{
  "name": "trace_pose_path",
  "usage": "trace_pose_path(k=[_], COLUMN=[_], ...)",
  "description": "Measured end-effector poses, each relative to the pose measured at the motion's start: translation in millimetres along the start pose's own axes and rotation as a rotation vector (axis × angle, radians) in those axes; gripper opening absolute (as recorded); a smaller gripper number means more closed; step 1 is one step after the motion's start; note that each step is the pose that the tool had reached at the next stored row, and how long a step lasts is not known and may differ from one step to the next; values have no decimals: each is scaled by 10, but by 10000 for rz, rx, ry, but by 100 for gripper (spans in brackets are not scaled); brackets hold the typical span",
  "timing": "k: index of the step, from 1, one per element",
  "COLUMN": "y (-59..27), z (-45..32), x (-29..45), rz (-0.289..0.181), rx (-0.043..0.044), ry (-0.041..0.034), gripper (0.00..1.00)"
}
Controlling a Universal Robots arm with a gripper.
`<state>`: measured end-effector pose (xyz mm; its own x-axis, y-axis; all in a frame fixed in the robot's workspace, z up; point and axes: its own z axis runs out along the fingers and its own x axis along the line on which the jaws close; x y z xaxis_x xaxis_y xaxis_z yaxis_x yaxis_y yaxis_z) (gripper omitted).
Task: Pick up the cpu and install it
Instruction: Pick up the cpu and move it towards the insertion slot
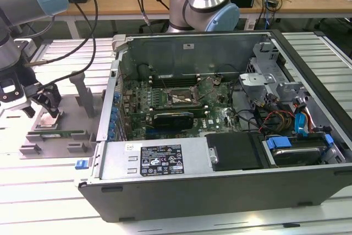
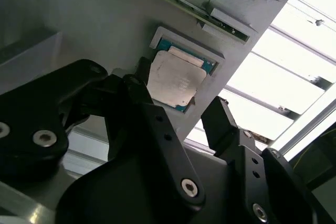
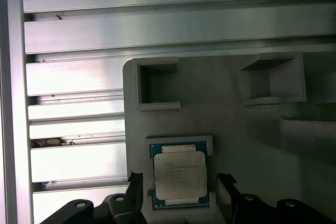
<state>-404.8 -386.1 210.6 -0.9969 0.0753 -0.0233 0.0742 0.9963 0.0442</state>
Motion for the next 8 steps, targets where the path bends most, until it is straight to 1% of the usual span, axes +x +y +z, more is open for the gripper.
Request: trace_pose_path(k=[3,6,8], y=[0,-3,-3], z=[21,81,108], x=[-4,-11,-14], rz=[1,0,0], rx=[-1,0,0], ry=[-2,0,0], gripper=[66,66,66])
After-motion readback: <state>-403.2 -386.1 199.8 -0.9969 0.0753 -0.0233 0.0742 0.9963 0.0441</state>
